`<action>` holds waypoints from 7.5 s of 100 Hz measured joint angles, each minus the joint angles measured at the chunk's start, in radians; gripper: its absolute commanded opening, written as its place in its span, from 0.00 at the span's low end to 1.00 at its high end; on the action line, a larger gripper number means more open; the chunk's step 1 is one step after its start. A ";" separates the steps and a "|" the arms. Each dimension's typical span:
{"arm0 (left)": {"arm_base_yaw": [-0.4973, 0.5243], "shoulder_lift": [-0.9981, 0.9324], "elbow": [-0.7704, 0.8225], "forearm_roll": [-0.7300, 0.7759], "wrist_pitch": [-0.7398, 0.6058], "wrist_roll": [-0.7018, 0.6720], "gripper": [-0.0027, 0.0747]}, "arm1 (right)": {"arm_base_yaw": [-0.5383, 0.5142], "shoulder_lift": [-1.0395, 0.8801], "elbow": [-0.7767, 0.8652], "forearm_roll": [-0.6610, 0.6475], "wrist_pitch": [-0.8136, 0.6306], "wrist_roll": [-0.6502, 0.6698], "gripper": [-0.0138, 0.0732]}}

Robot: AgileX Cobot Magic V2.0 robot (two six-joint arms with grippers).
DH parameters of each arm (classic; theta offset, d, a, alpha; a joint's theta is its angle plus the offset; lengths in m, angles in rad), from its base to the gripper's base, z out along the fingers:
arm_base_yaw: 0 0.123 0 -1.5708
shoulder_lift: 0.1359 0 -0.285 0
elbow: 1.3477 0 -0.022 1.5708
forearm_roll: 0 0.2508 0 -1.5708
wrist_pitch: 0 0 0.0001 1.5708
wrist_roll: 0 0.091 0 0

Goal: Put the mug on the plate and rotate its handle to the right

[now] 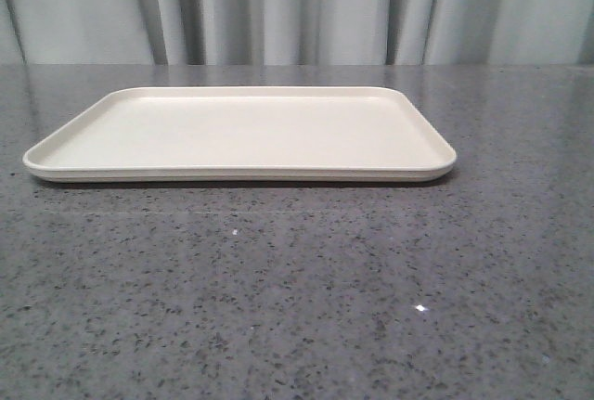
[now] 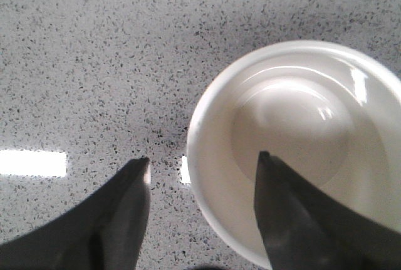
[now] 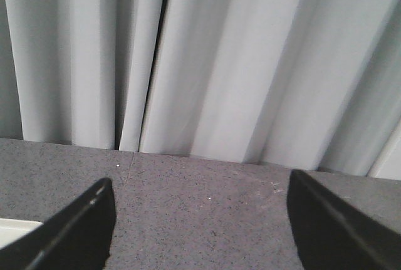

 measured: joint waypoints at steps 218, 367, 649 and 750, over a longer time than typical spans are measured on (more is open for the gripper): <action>0.000 0.069 -0.240 -0.100 -0.003 0.084 0.02 | 0.000 0.000 0.000 0.000 0.022 0.000 0.81; -0.461 0.704 -0.748 -0.296 -0.112 0.159 0.02 | 0.000 0.000 0.000 0.000 0.019 0.000 0.81; -0.450 0.558 -1.019 -0.148 0.021 0.099 0.44 | 0.000 0.000 0.000 0.000 0.022 0.000 0.81; -0.210 -0.130 -0.394 0.041 0.024 0.067 0.01 | 0.005 0.008 -0.005 0.000 0.014 -0.004 0.81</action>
